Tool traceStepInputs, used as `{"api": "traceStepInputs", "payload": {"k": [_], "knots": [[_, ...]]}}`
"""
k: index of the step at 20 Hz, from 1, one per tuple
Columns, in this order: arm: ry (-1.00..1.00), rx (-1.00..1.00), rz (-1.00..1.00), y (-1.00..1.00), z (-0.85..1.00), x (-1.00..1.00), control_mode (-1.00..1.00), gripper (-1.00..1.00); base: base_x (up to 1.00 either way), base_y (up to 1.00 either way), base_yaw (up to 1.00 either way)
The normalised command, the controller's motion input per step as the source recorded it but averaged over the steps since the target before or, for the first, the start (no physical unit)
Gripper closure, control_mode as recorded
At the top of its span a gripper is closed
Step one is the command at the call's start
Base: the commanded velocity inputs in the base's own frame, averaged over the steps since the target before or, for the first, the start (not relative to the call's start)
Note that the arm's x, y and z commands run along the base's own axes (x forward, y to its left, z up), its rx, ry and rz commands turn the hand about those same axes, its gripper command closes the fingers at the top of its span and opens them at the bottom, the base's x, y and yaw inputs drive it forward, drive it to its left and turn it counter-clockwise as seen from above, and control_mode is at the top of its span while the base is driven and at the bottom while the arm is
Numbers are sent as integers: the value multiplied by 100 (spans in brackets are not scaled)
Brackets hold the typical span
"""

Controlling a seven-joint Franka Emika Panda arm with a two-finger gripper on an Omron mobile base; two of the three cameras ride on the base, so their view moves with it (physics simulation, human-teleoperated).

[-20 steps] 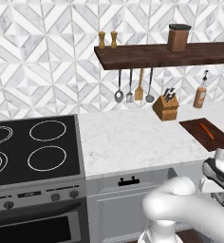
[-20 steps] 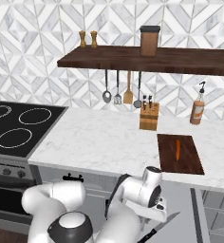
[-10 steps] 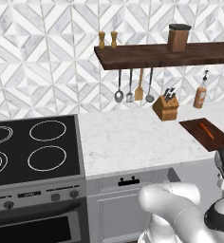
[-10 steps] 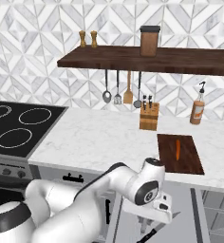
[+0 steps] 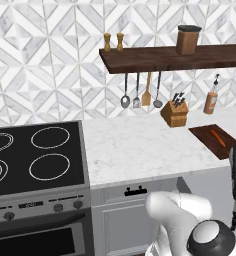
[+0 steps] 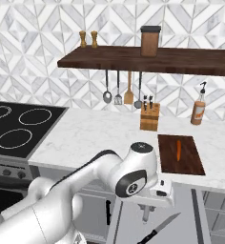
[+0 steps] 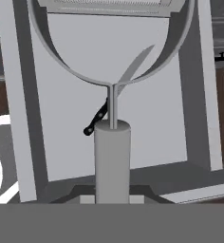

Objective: Place the appropriate cutting tool for cutting the carrot skin on the cutting board.

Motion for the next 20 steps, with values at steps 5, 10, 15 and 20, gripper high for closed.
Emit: {"api": "traceStepInputs", "payload": {"k": [5, 10, 15, 20], "knots": [[0, 0, 8, -53, 69, 68, -100, 100, 0, 0, 0], [0, 4, 14, -58, 40, 83, -100, 100, 0, 0, 0], [5, 6, 17, -38, -1, 97, -100, 100, 0, 0, 0], [3, 3, 18, -18, -27, 100, -100, 100, 0, 0, 0]]}}
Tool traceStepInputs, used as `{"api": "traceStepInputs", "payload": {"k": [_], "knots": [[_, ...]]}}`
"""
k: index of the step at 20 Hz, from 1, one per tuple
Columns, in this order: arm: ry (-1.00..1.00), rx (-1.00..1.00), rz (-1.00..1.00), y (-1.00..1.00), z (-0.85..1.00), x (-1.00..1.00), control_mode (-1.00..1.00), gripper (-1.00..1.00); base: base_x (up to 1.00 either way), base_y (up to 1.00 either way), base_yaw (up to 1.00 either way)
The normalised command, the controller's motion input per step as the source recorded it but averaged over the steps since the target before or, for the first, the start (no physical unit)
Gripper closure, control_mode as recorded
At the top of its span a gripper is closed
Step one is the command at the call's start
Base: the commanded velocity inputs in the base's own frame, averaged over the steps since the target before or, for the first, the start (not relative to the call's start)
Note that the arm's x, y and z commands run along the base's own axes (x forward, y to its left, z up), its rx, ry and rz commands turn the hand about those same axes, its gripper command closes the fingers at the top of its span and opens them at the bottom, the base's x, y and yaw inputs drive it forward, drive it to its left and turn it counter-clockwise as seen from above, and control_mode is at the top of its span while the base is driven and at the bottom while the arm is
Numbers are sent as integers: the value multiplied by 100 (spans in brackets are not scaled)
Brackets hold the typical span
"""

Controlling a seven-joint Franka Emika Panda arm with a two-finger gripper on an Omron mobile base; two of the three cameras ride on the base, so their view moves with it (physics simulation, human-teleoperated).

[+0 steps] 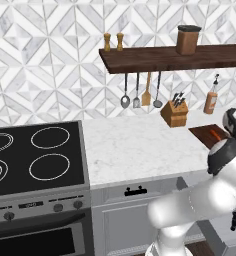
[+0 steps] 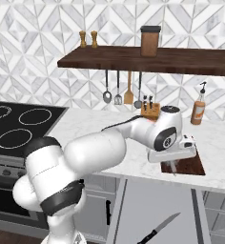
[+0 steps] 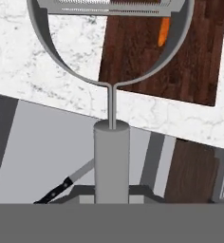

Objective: Place the appropriate cutting tool for cutting the carrot skin on the cutting board.

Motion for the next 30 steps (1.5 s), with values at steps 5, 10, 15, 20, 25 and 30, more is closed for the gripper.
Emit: {"api": "traceStepInputs", "payload": {"k": [5, 10, 15, 20, 25, 30], "knots": [[1, 0, 14, -1, -54, 87, -100, 100, 0, 0, 0], [0, 0, 10, -3, -61, 68, -100, 100, 0, 0, 0], [1, 1, 7, -23, -13, 62, -100, 100, 0, 0, 0], [17, 8, 2, -25, 2, 61, -100, 100, 0, 0, 0], [20, 7, 0, -10, 3, 59, -100, 100, 0, 0, 0], [6, 0, 0, 2, -56, 12, -100, 100, 0, 0, 0]]}}
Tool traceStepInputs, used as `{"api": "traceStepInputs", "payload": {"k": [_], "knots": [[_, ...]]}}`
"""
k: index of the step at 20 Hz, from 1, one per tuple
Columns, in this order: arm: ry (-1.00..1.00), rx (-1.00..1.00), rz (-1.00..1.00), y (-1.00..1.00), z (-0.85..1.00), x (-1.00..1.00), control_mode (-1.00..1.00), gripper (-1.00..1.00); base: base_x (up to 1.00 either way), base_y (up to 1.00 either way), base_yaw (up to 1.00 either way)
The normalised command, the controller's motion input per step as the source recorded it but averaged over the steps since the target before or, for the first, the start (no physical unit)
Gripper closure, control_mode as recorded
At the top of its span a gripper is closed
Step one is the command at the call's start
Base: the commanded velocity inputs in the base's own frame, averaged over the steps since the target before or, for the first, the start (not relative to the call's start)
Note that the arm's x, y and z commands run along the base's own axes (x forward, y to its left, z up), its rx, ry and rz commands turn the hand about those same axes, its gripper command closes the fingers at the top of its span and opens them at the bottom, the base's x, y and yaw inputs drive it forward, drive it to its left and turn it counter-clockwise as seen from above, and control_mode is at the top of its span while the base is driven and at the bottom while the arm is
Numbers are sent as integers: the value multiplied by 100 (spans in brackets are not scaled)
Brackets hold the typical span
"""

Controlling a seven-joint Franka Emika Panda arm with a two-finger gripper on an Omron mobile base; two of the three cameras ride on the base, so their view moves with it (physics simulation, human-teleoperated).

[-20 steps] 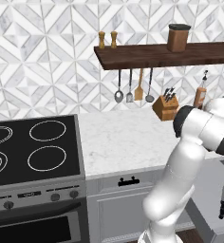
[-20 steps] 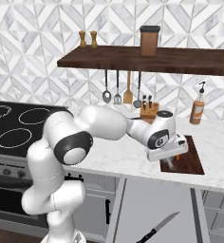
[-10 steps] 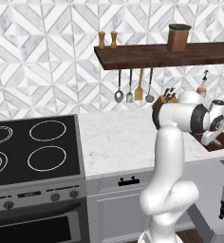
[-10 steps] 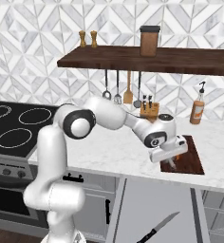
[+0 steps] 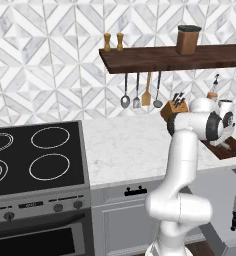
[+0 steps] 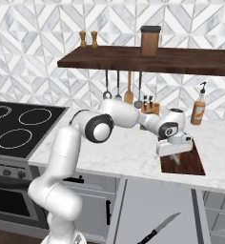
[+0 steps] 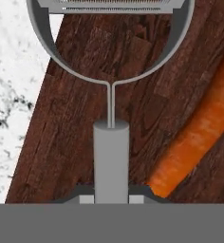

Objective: Place the appropriate cutting tool for cutting the carrot skin on the cutting board.

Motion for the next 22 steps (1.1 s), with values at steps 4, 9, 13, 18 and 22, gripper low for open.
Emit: {"api": "traceStepInputs", "payload": {"k": [4, 9, 13, 18, 22], "knots": [[0, 0, 0, 1, -76, 0, -100, 100, 0, 0, 0], [0, 0, 0, 21, -35, 0, -100, -100, 0, 0, 0], [0, 0, 0, 34, 13, -26, -100, -100, 0, 0, 0], [0, -3, 1, 33, 51, -44, -100, -100, 0, 0, 0], [0, -6, 3, 38, 61, -59, -100, -100, 0, 0, 0]]}}
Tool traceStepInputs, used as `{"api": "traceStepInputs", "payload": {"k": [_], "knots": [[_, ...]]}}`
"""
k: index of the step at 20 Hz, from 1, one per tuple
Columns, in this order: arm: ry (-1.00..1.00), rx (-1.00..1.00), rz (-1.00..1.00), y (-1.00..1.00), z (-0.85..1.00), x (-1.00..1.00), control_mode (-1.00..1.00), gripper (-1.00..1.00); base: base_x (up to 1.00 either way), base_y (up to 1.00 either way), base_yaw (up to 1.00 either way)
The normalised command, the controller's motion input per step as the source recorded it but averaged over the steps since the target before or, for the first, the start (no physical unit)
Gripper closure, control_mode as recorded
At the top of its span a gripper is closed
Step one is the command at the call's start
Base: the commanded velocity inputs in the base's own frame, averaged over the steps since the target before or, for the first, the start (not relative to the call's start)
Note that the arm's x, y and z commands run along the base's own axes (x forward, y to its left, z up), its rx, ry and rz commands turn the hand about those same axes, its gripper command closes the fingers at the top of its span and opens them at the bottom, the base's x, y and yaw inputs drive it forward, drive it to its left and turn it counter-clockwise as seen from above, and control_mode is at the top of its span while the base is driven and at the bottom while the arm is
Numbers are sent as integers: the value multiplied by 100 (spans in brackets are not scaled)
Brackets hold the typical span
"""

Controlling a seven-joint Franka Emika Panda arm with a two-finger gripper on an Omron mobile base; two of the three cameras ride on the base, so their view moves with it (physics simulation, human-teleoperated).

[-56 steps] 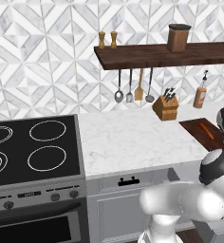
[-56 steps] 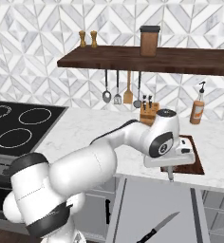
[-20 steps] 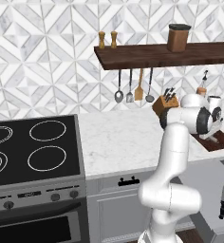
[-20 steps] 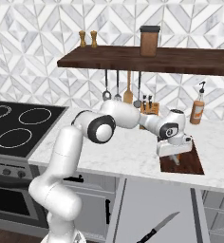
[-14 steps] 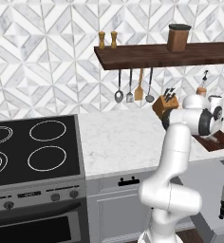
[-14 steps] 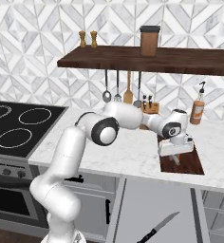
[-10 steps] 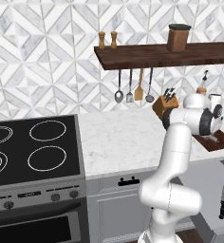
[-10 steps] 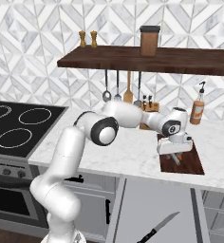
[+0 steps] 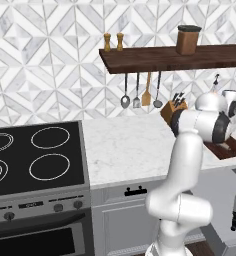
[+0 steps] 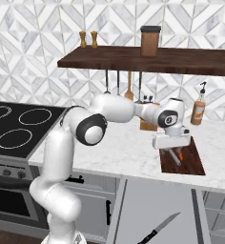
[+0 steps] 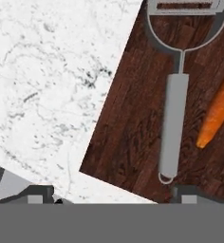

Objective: Place the appropriate cutting tool for cutting the carrot skin on the cutting board.

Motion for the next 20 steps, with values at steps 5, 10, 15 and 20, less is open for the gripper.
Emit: {"api": "traceStepInputs", "payload": {"k": [5, 10, 15, 20], "knots": [[0, -7, 1, 55, 46, -67, -100, -100, 0, 0, 0], [3, -9, 2, 88, 7, -54, -100, -100, 0, 0, 0], [-4, -13, 19, 95, -7, -63, -100, -100, 0, 0, 0], [-9, -17, 11, 96, 46, -58, -100, -100, 0, 0, 0]]}}
